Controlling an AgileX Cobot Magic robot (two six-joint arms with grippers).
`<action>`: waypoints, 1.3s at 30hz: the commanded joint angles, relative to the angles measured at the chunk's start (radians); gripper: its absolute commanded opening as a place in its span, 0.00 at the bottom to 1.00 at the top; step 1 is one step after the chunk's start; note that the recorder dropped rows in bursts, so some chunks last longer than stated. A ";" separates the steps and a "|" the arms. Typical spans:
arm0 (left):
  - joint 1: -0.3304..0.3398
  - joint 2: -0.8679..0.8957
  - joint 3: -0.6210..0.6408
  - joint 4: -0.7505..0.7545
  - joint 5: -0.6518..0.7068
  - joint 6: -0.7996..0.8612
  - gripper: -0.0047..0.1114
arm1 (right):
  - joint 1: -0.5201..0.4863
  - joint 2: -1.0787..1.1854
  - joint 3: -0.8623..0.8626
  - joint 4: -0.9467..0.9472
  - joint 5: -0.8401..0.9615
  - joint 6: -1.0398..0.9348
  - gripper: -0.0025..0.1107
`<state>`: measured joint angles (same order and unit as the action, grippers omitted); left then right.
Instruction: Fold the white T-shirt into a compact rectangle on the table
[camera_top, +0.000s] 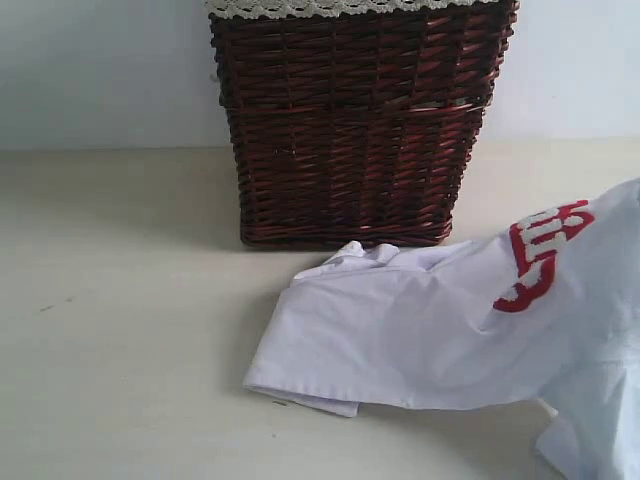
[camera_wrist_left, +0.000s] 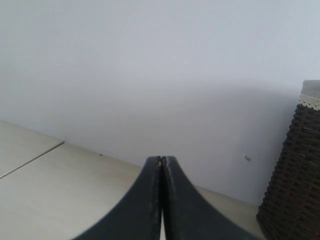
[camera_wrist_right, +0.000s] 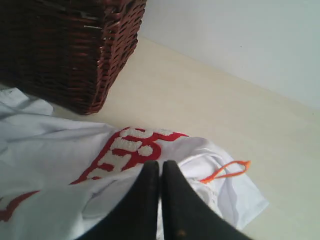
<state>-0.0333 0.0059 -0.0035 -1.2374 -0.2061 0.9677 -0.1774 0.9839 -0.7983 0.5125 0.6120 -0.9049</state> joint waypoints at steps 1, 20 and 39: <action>0.003 -0.006 0.004 0.003 0.003 0.001 0.04 | -0.006 -0.007 -0.009 -0.084 0.050 0.046 0.02; 0.003 -0.006 0.004 0.003 0.003 0.001 0.04 | -0.006 0.178 0.005 -0.779 0.173 0.204 0.02; 0.003 -0.006 0.004 0.003 0.003 0.001 0.04 | -0.003 0.256 0.003 -0.437 -0.180 0.267 0.47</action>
<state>-0.0333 0.0059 -0.0035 -1.2374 -0.2061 0.9677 -0.1774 1.2455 -0.7960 -0.1078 0.5037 -0.6213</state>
